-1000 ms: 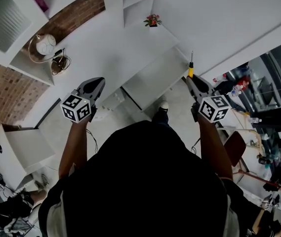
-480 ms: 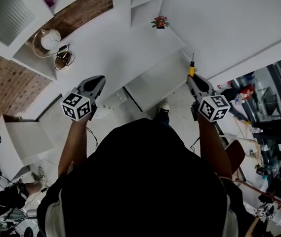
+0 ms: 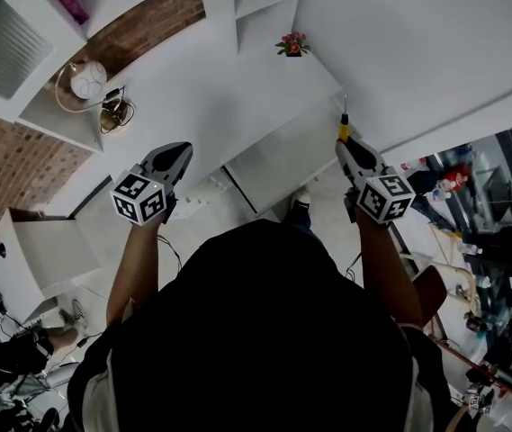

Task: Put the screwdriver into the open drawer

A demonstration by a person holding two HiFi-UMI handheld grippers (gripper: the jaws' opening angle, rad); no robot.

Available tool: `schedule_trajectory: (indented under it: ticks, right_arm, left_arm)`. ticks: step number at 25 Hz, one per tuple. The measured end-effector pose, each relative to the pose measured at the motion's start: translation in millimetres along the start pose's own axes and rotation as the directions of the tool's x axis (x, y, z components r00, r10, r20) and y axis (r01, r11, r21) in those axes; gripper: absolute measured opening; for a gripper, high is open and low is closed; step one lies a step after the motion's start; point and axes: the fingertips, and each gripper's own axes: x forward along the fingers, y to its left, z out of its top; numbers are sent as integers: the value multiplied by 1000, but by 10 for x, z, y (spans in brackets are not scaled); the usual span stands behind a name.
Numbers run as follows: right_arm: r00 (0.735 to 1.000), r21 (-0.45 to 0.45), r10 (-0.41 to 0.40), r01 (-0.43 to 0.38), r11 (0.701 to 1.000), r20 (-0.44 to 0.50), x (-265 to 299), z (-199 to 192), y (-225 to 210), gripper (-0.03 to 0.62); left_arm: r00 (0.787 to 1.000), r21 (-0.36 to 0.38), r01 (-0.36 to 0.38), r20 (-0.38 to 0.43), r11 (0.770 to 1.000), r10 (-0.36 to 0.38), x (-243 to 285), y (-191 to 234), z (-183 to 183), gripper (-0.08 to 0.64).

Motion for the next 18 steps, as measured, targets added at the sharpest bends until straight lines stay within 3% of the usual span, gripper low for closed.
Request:
schedule_trajectory:
  ticks: [18]
  right_arm:
    - [985, -5, 121, -122, 992, -122, 760, 133, -688, 83]
  left_arm:
    - [995, -55, -99, -30, 994, 97, 674, 145, 185, 17]
